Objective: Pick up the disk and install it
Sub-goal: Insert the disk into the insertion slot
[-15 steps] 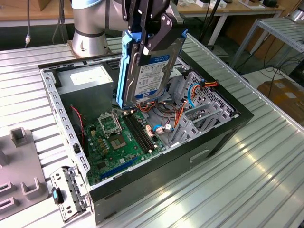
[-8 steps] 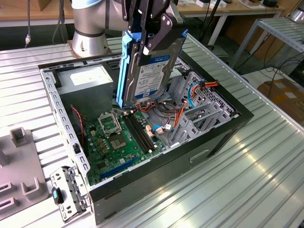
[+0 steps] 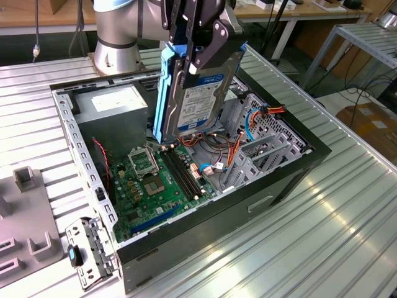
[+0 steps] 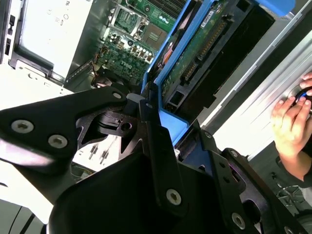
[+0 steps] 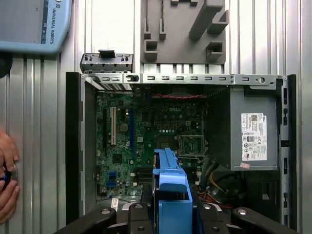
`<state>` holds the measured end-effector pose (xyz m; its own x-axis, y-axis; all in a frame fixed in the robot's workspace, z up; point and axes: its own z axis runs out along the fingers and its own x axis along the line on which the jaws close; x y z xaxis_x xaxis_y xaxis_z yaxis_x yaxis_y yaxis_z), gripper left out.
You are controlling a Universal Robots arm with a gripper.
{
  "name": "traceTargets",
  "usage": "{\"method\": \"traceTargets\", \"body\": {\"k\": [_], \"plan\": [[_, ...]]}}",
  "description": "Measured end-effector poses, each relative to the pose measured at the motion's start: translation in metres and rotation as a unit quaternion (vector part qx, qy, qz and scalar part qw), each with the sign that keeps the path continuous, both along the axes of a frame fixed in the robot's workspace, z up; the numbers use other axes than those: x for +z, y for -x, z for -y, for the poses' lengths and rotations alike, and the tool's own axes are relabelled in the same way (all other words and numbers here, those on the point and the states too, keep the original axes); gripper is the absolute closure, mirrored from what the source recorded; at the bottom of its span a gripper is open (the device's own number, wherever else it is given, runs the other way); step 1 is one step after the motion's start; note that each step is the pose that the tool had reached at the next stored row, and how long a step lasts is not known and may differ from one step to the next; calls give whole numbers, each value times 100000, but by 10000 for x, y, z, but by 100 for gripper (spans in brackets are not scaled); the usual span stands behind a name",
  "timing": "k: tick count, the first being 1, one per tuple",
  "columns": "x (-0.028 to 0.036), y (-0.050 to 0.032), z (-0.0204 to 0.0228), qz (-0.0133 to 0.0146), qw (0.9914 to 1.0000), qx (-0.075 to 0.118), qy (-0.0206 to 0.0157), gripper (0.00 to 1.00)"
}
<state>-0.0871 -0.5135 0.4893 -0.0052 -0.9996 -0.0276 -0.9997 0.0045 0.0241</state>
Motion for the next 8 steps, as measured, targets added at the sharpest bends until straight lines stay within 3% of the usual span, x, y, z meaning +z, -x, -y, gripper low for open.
{"method": "traceTargets", "body": {"k": [3,4,8], "plan": [[-4,-3,99,1,100000,-4,5,63],[-7,-17,115,2,100000,-6,20,63],[-31,-200,125,4,100000,-6,41,63]]}}
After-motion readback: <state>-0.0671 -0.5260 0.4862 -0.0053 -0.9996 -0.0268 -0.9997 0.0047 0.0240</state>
